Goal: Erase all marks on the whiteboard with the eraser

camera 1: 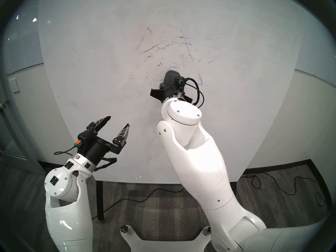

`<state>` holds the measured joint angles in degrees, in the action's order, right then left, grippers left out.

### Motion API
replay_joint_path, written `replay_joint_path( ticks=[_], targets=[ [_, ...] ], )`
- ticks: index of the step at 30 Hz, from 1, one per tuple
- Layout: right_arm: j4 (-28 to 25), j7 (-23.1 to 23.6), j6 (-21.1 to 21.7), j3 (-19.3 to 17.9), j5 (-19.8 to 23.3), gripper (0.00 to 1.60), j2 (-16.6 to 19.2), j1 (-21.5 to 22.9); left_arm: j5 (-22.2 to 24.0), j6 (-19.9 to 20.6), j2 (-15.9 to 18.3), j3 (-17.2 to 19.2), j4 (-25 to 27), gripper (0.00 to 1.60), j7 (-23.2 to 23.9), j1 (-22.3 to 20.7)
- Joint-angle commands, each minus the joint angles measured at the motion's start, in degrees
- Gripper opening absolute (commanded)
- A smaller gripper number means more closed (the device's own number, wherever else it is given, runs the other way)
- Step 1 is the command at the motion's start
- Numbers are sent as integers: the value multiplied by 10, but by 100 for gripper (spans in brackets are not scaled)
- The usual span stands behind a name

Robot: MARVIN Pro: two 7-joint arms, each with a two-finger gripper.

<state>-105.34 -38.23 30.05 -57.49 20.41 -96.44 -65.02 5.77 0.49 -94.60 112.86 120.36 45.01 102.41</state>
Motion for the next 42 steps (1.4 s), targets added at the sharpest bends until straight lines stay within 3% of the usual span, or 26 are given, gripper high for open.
replay_joint_path(
  ticks=[1,16,29,42],
  targets=[
    [-11,-6,6,19,-14,0,-6,13,3,-2,0,-1,9,160,-1,-1],
    [53,-54,12,45,-60,0,-42,62,3,-2,0,-1,9,160,-1,-2],
    [75,-52,23,51,-60,0,-57,95,3,-2,0,-1,9,160,-1,-2],
    [85,-54,34,61,-64,0,-67,101,3,-2,0,-1,9,160,-1,-1]
  ],
)
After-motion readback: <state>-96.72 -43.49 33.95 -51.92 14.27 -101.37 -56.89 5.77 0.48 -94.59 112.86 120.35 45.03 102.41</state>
